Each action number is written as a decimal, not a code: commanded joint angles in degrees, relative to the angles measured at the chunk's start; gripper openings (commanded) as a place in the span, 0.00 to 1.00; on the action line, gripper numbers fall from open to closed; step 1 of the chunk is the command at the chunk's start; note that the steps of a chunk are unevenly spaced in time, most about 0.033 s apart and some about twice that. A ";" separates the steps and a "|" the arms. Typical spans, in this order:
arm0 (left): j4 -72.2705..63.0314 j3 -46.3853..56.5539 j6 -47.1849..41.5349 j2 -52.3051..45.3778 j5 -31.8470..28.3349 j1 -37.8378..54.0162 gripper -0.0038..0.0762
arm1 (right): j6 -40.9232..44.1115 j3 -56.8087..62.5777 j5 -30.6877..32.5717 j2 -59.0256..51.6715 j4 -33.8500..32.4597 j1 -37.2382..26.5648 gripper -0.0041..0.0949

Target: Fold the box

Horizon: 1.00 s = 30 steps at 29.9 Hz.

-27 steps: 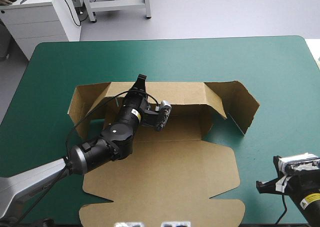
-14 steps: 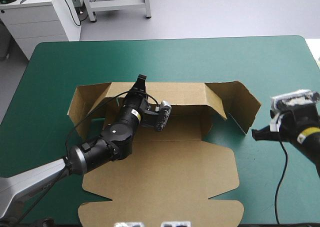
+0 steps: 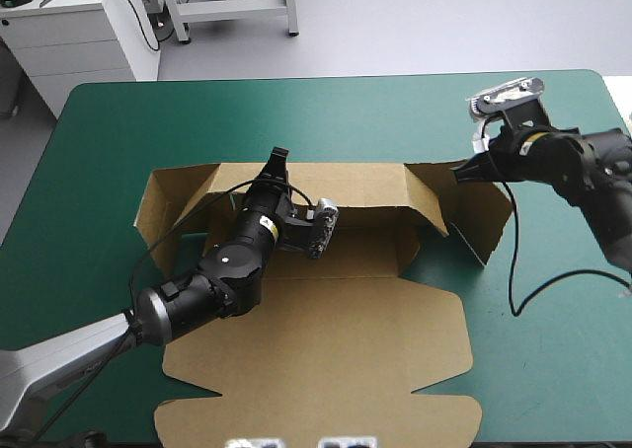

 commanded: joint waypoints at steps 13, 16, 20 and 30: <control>2.12 -1.27 0.16 -1.84 -1.75 -0.49 0.04 | -6.13 -13.69 5.28 14.65 4.38 -0.28 0.03; 2.26 -1.27 0.16 -1.60 -1.39 0.19 0.04 | -6.72 -13.03 7.83 14.95 5.05 -0.28 0.03; 2.09 -1.27 -0.19 -1.05 -1.51 1.38 0.04 | -7.39 -11.61 10.91 14.78 5.05 -0.28 0.03; 2.40 -1.27 -1.99 -0.92 -2.15 2.87 0.04 | -8.56 -3.37 12.11 9.51 6.49 -0.28 0.03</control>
